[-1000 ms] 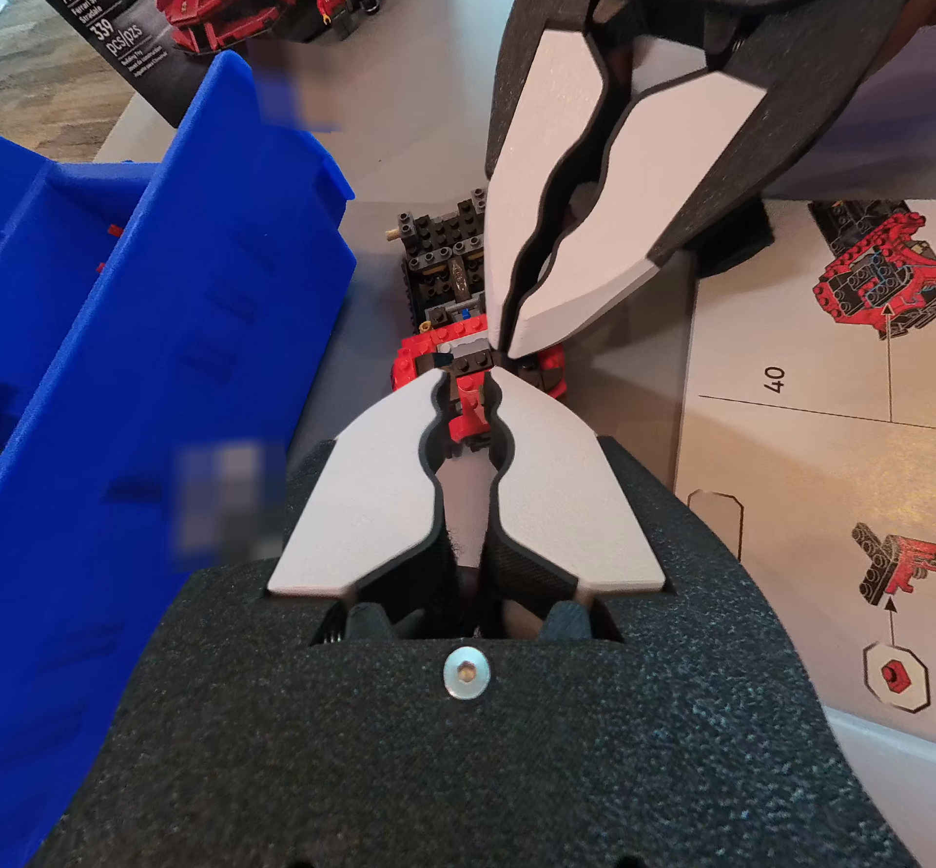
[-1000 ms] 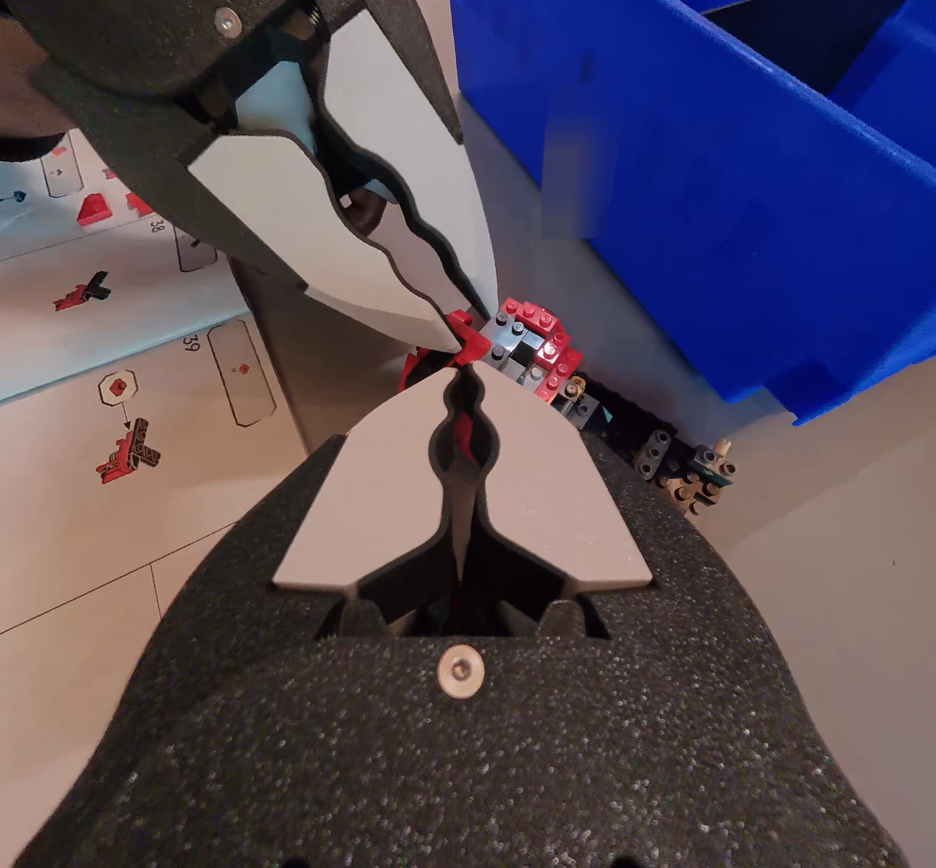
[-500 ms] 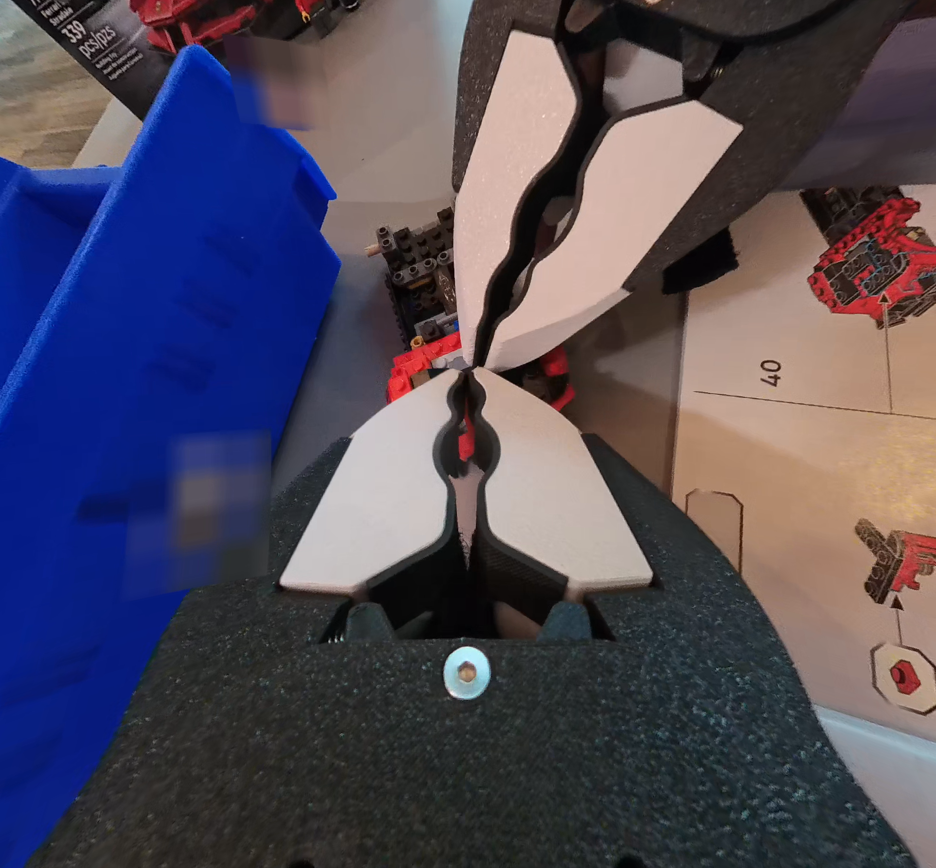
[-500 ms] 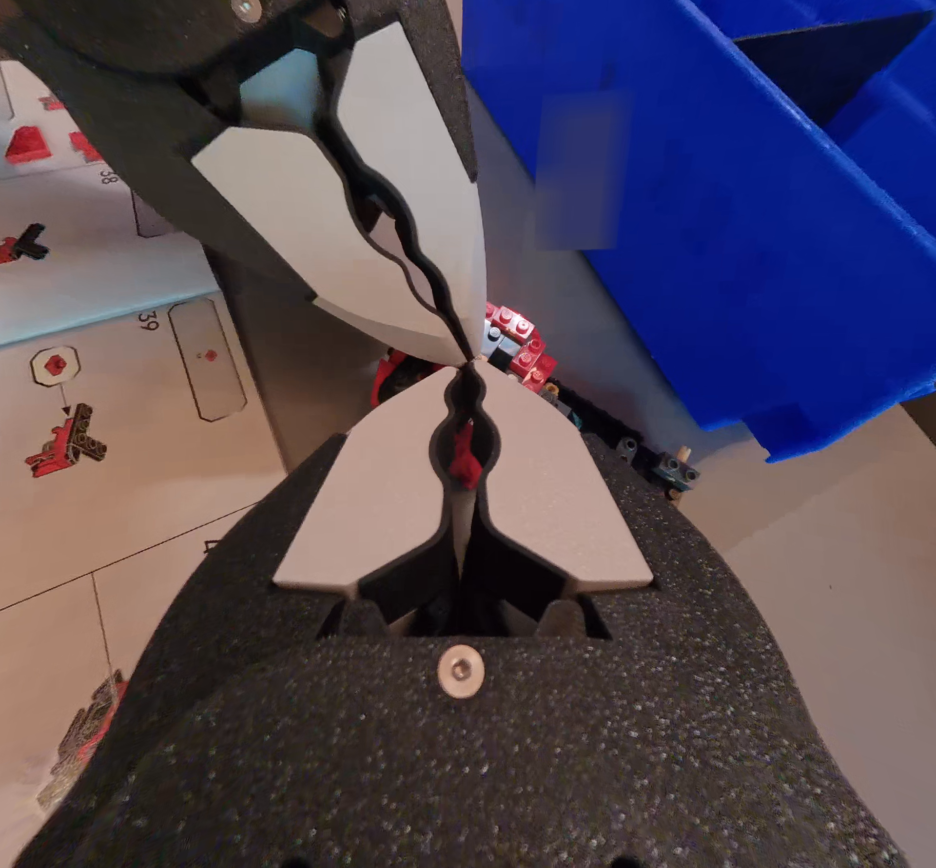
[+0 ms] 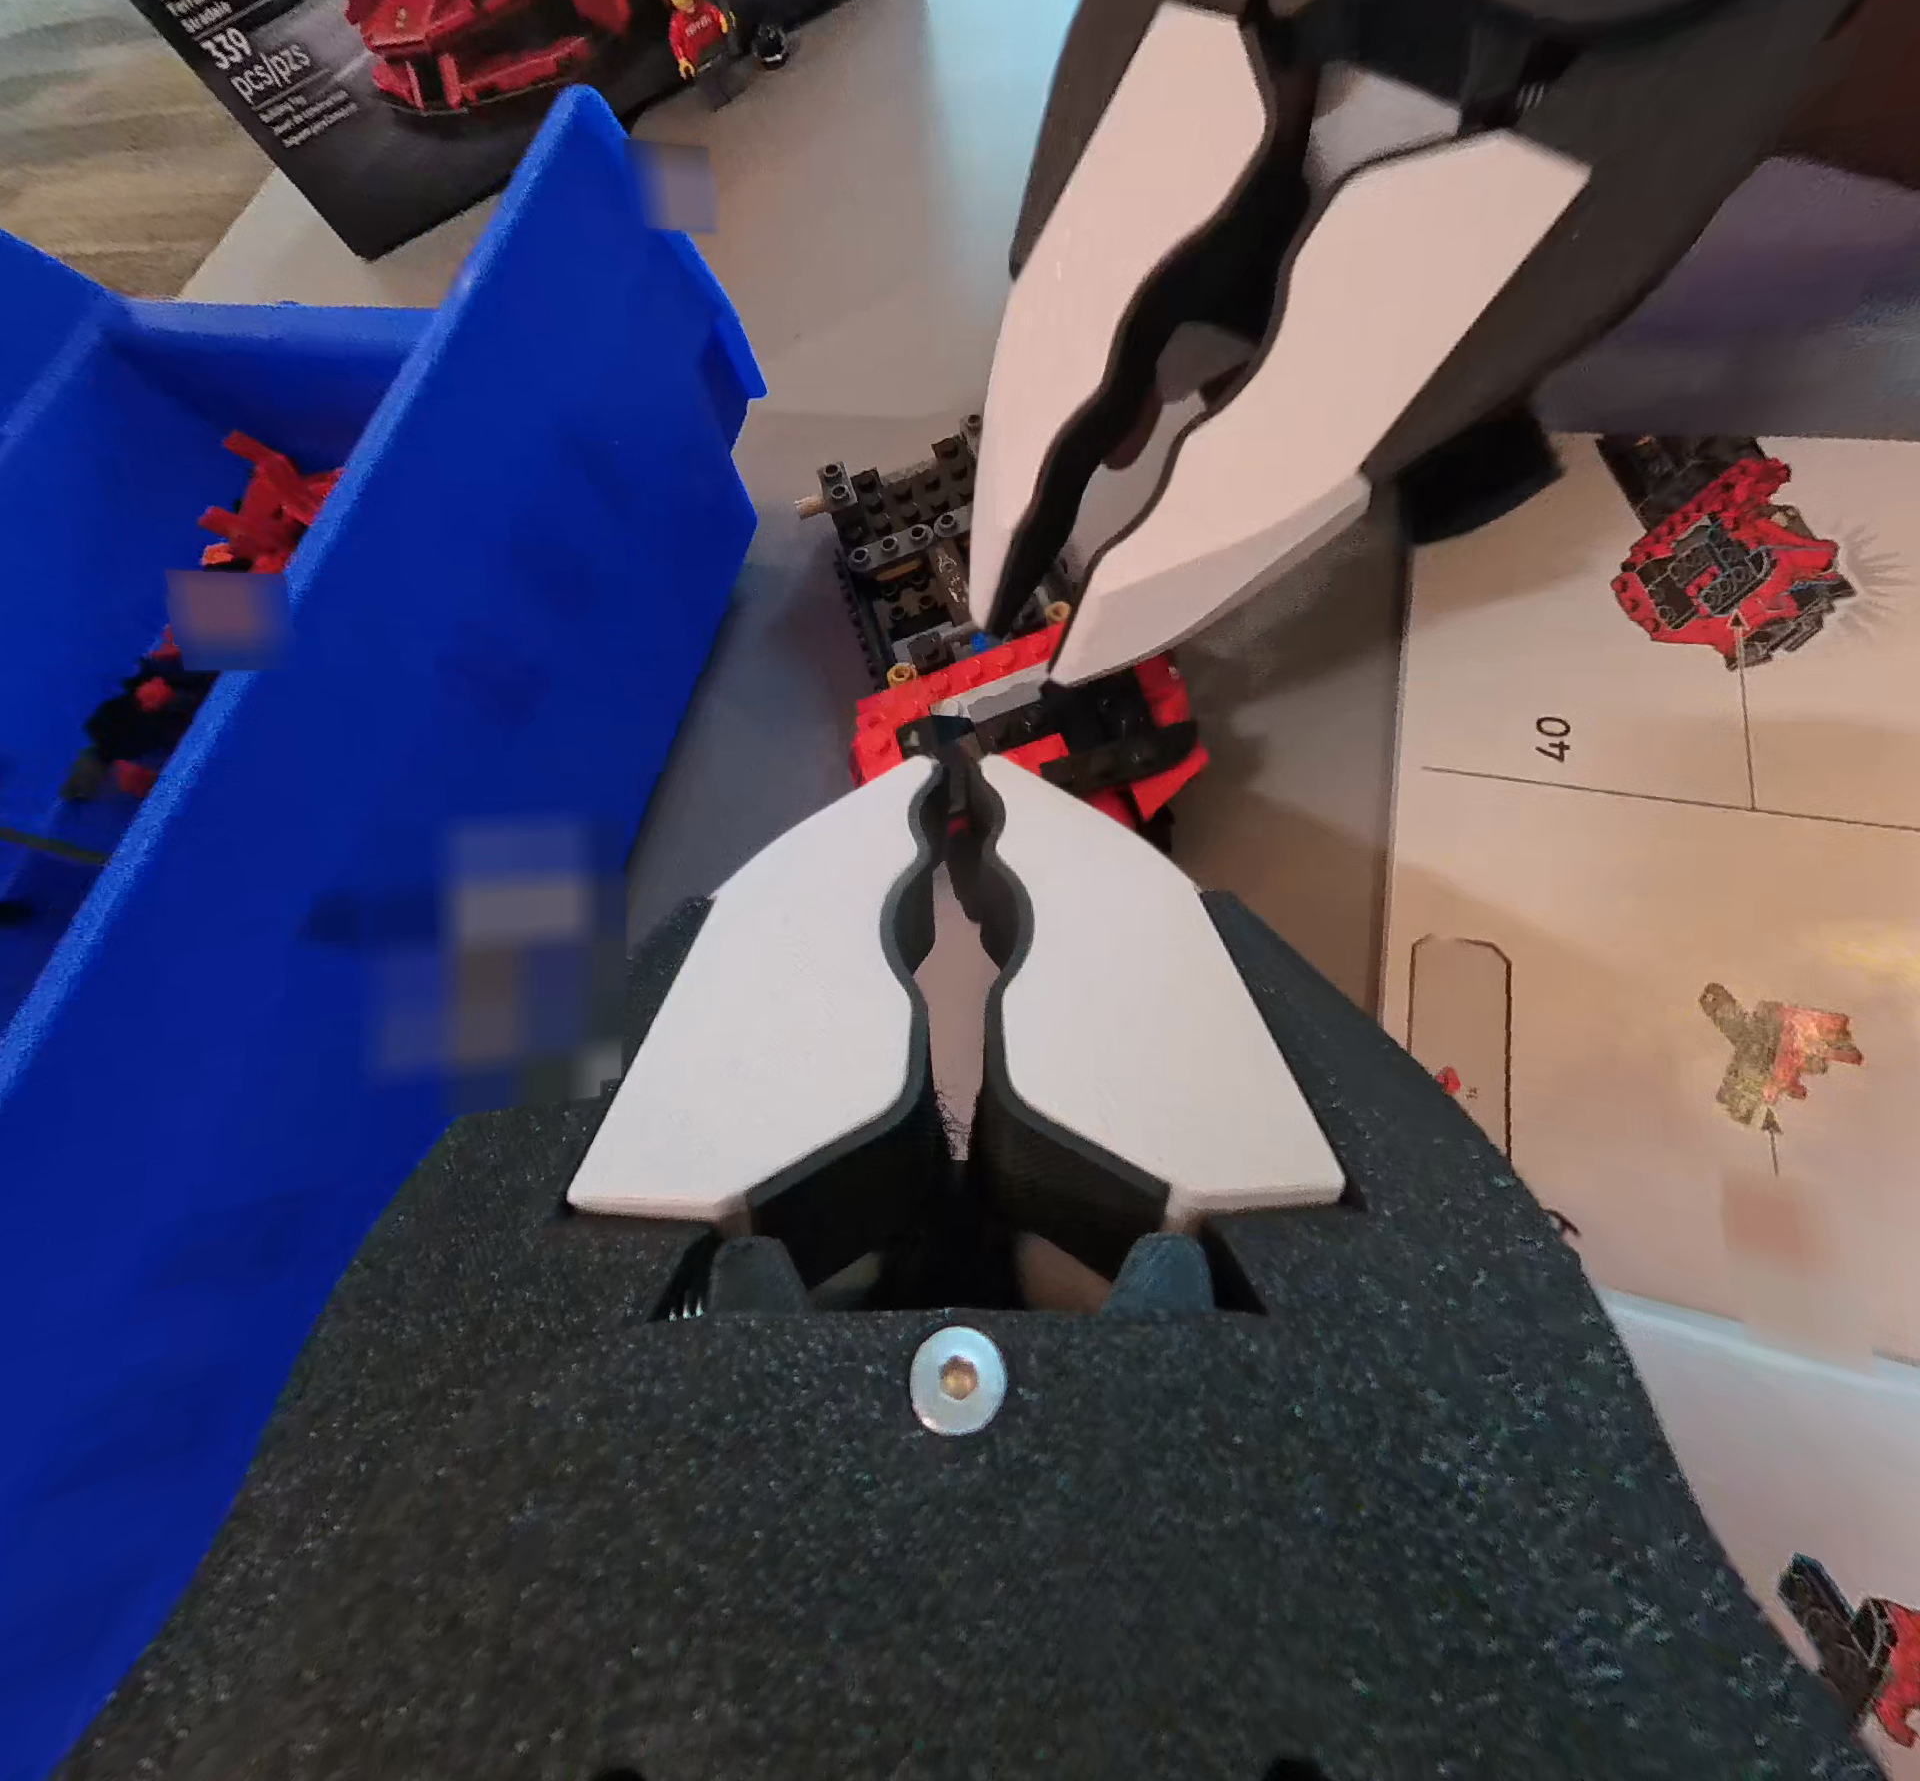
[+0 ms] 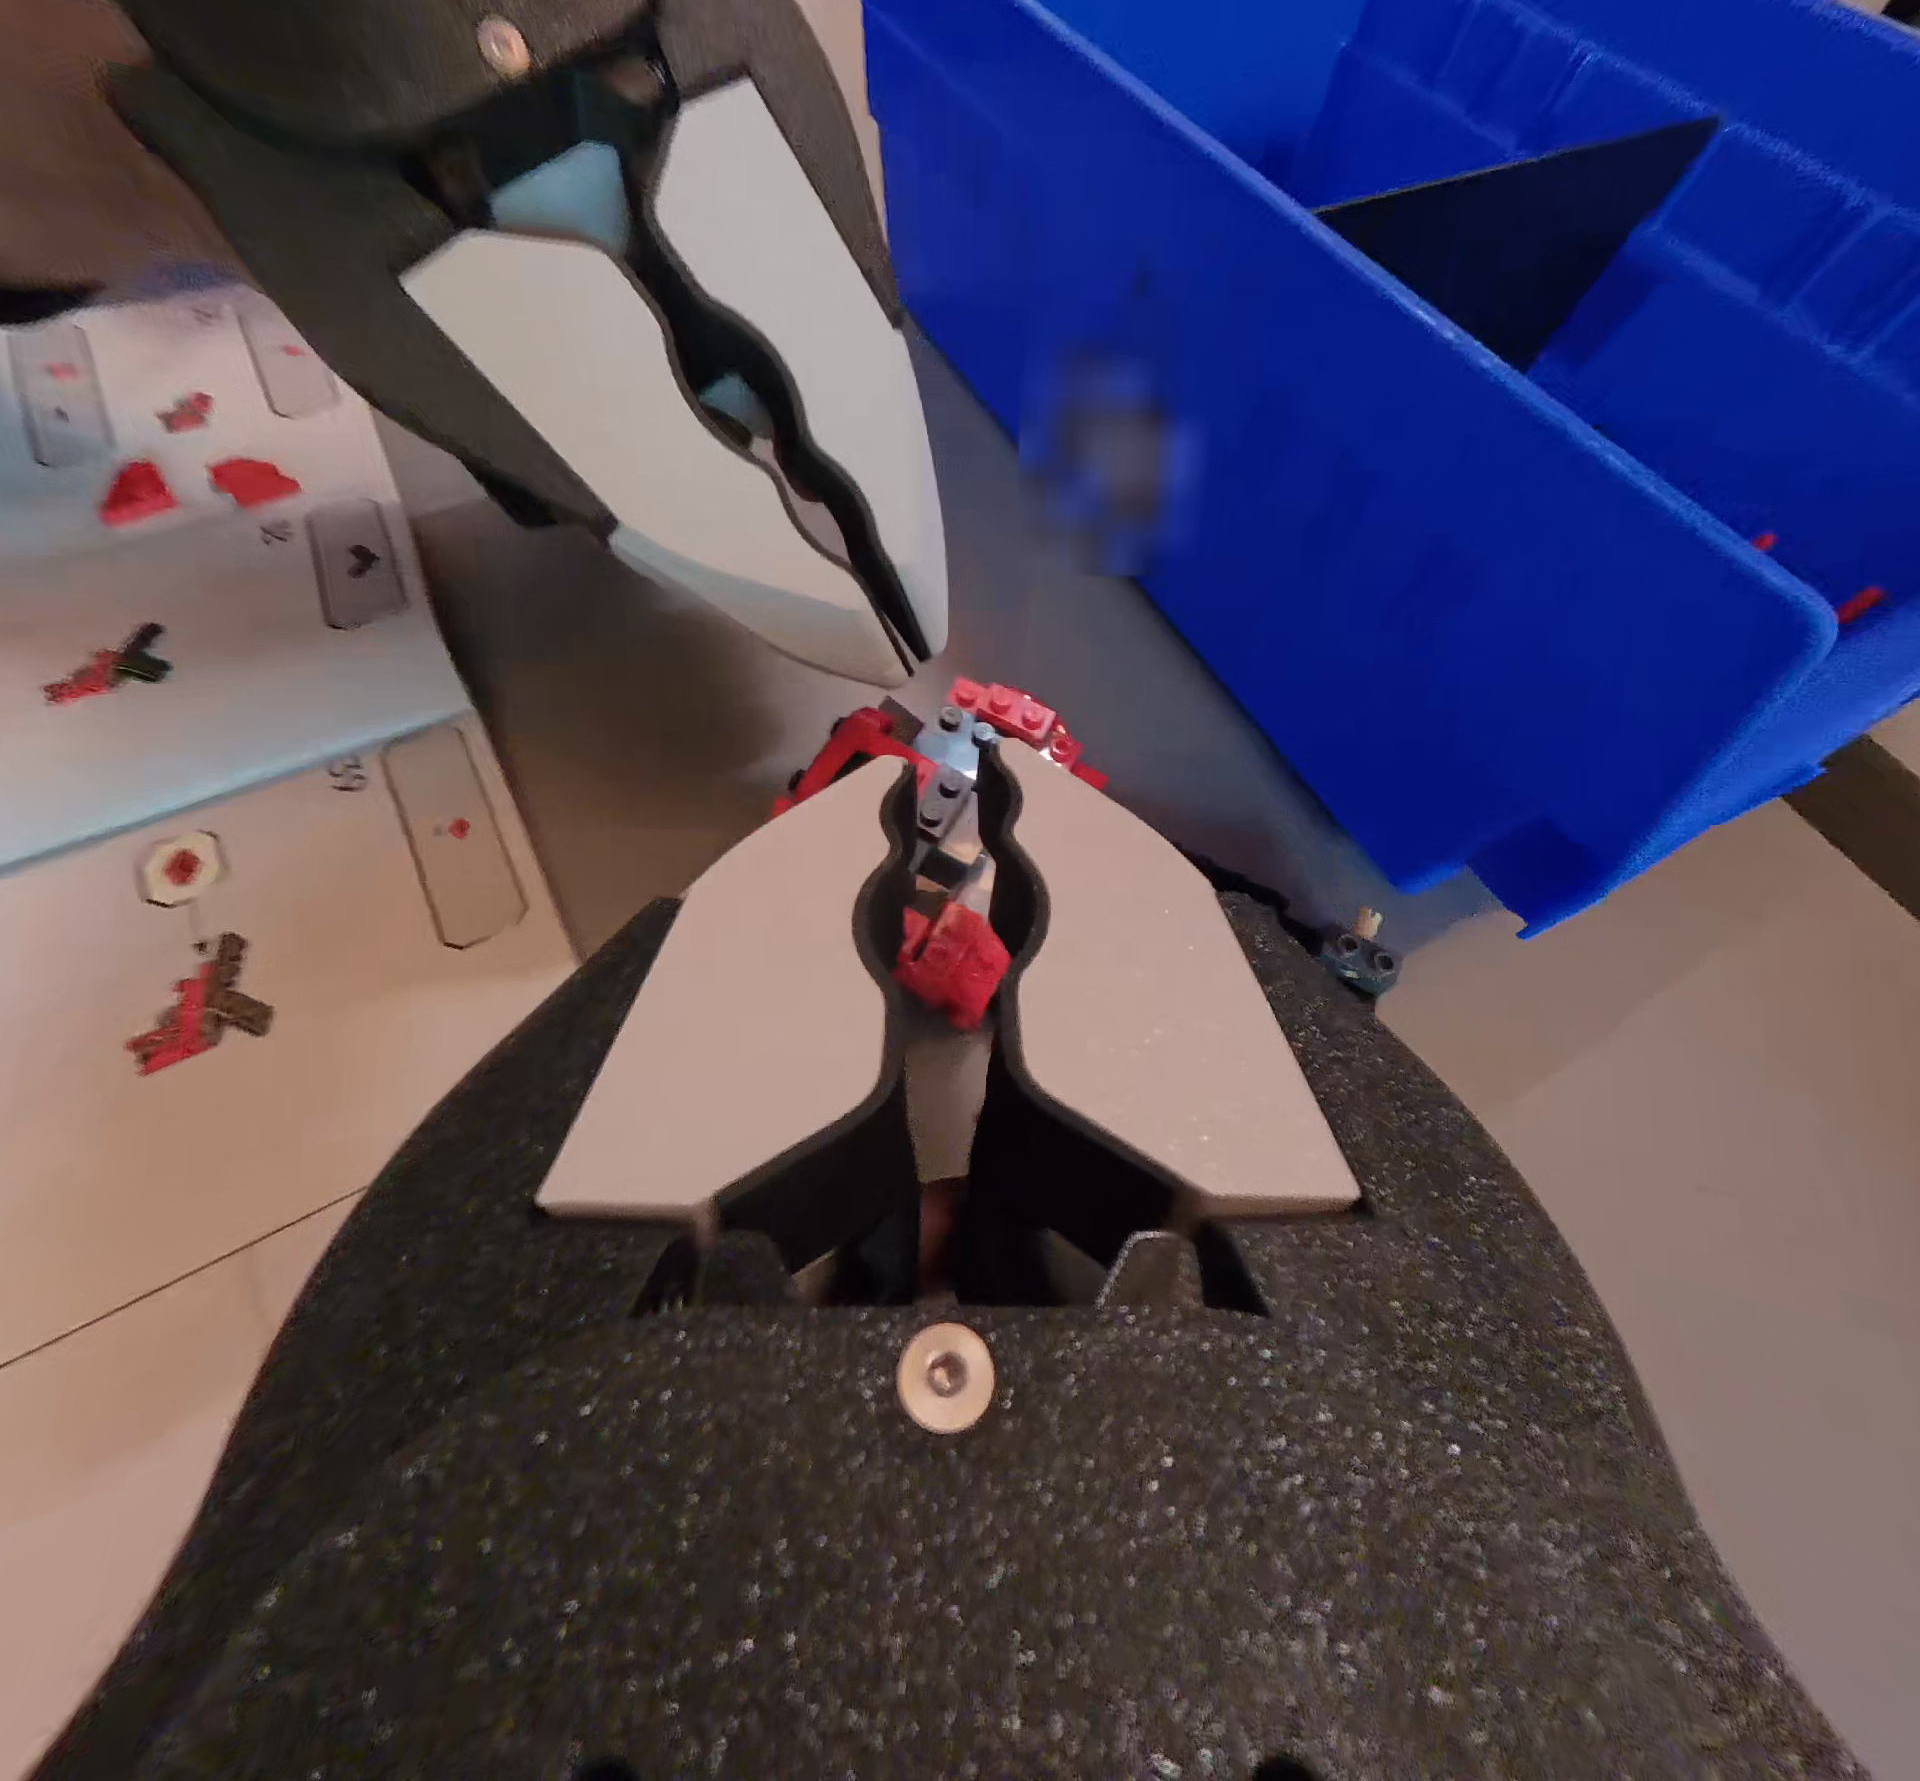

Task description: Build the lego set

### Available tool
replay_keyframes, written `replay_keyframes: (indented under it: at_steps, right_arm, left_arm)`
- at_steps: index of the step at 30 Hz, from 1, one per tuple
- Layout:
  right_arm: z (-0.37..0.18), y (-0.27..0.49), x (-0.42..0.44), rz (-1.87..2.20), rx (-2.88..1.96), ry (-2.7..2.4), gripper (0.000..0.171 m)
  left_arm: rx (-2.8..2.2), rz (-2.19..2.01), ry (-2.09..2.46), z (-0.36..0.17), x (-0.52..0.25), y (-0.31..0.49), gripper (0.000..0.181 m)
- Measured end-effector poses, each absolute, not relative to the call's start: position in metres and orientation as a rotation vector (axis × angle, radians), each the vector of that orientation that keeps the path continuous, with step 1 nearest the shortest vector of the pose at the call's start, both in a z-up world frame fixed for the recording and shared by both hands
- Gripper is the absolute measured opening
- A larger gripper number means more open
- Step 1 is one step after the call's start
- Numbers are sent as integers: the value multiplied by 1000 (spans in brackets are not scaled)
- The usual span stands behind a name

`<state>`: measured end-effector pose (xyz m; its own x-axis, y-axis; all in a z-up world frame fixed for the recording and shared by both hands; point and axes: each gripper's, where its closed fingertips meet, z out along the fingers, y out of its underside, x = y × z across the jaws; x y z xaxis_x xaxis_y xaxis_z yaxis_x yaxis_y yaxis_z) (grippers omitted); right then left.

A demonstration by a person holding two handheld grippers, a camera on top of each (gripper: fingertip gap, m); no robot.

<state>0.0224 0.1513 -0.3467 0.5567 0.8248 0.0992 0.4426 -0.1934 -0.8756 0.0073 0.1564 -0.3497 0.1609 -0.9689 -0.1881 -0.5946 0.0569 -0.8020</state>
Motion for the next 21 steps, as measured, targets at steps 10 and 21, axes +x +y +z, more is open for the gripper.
replay_keyframes:
  at_steps: [10,21]
  right_arm:
    - [-357,137,6,543,-2094,-1060,0]
    - [-357,142,6,607,-2148,-960,0]
  left_arm:
    - [-1641,-582,1586,-361,9,151,2]
    - [-1644,-573,1588,-365,7,153,2]
